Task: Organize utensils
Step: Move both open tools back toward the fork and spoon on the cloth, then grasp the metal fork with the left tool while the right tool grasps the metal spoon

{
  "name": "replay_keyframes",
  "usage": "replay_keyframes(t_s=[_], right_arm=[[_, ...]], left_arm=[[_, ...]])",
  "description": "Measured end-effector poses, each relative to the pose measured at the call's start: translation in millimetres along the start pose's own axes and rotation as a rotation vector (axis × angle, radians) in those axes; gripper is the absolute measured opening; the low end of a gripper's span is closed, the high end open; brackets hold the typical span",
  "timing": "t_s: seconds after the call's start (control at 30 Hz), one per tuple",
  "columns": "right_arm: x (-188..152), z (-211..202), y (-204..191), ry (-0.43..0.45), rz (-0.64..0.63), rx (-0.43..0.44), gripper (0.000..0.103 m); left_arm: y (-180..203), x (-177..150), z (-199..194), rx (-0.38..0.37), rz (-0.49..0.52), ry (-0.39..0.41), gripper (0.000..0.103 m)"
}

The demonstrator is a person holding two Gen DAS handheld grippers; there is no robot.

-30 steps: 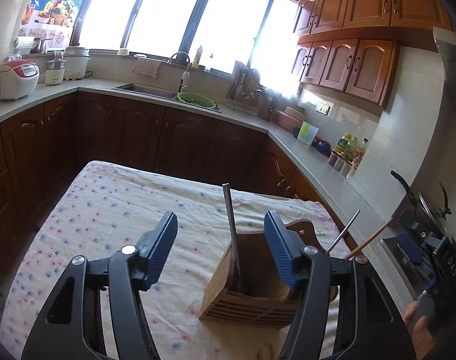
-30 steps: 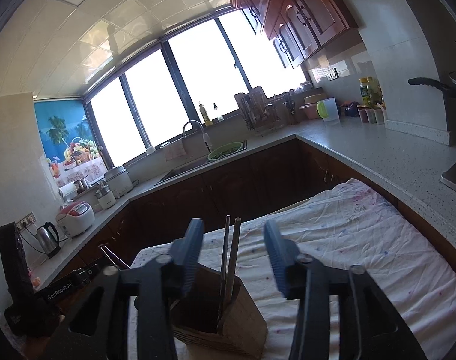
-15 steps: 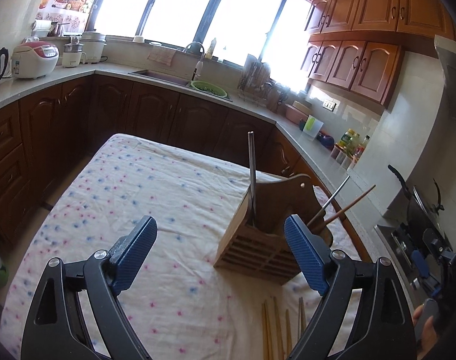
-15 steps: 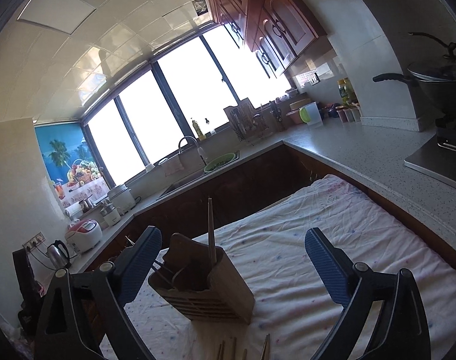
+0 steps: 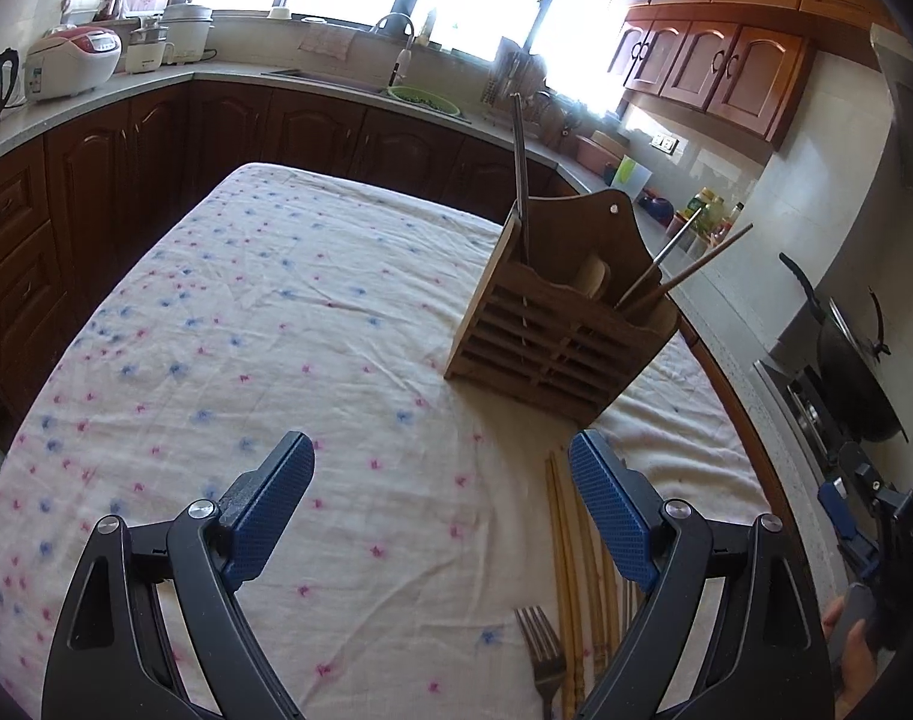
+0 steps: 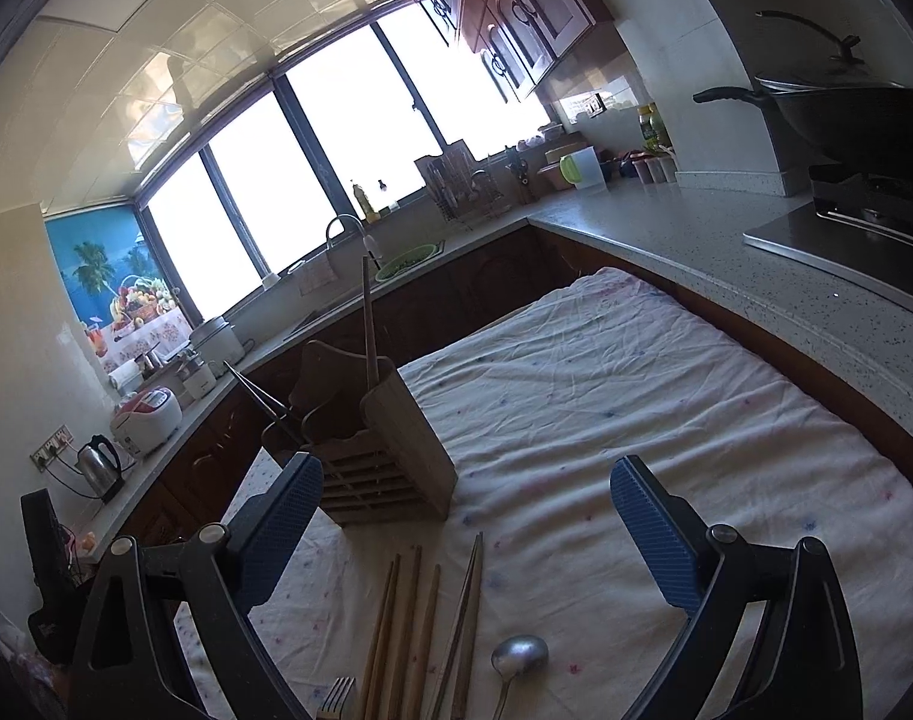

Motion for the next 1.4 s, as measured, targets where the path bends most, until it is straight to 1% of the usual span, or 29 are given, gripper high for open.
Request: replay_keyframes(t_s=[0.23,0.4,0.5,0.6,0.67,0.73,0.77,0.83,0.87,0.9,0.93,0.97,1.0,1.07,1.1,1.17,1.2,1.23,1.3,1.37,1.4], right_arm=[[-30,3,3,-0.079,-0.030,-0.016,0.098],[-44,6,2,-0.129,-0.047,-0.012,0.098],[-53,3,1,-0.158,-0.062,-0.003,0.097],[-64,-1,3,-0.188,-0.068,-0.004,0.096],[-71,-4,5,-0.209,-0.066,-0.005,0.093],[-78,-7,7,-0.234,-0.063,-0.003,0.084],[-82,-8,8,-0.249,-0.060,-0.003,0.082],[-90,-9,9,-0.281,-0.051,0.001,0.072],[-94,-8,10,-0.297,-0.050,0.000,0.069],[-99,-8,11,-0.312,-0.051,-0.004,0.064],[-104,-6,12,-0.329,-0.049,-0.007,0.058],[-108,-5,12,-0.347,-0.041,-0.007,0.055],[-113,-4,14,-0.366,-0.031,-0.006,0.051],[-123,-1,15,-0.405,-0.017,0.002,0.047],[-127,1,15,-0.423,-0.014,0.005,0.043],[-135,3,15,-0.455,-0.001,0.014,0.038],[-139,5,15,-0.471,0.011,0.020,0.034],[-142,6,16,-0.483,0.019,0.025,0.030],[-144,8,15,-0.486,0.024,0.030,0.028],[-144,11,15,-0.491,0.031,0.039,0.026],[-144,13,15,-0.496,0.042,0.045,0.024]], left_arm=[[4,-18,1,-0.002,0.018,-0.044,0.089],[6,-30,1,-0.010,0.035,-0.083,0.089],[7,-43,-1,-0.017,0.053,-0.116,0.089],[8,-57,-1,-0.038,0.048,-0.158,0.089],[10,-67,-1,-0.058,0.042,-0.189,0.089],[14,-76,-2,-0.079,0.043,-0.216,0.089],[17,-80,-2,-0.090,0.046,-0.227,0.089],[23,-87,-3,-0.109,0.054,-0.247,0.088],[27,-91,-2,-0.119,0.059,-0.257,0.085],[30,-94,-2,-0.130,0.063,-0.268,0.083],[34,-97,-1,-0.140,0.068,-0.280,0.078],[37,-100,0,-0.148,0.073,-0.293,0.072],[39,-104,1,-0.154,0.077,-0.306,0.069],[44,-111,4,-0.166,0.088,-0.339,0.056],[46,-115,5,-0.172,0.093,-0.356,0.053],[50,-122,8,-0.183,0.098,-0.390,0.041],[51,-126,9,-0.191,0.097,-0.407,0.038],[52,-126,9,-0.197,0.098,-0.406,0.036],[56,-126,10,-0.203,0.111,-0.406,0.035],[59,-127,12,-0.233,0.092,-0.425,0.027],[61,-128,14,-0.251,0.079,-0.437,0.024]])
Point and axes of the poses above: each gripper's, at about its wrist camera, not at the fingertips, and z roughly the way its jaws point, y to its right, x to its top, the point moved 8 cm from there along z, roughly the way its jaws point, and after that the axes turned 11 degrees about y, right-handed, at the moved point
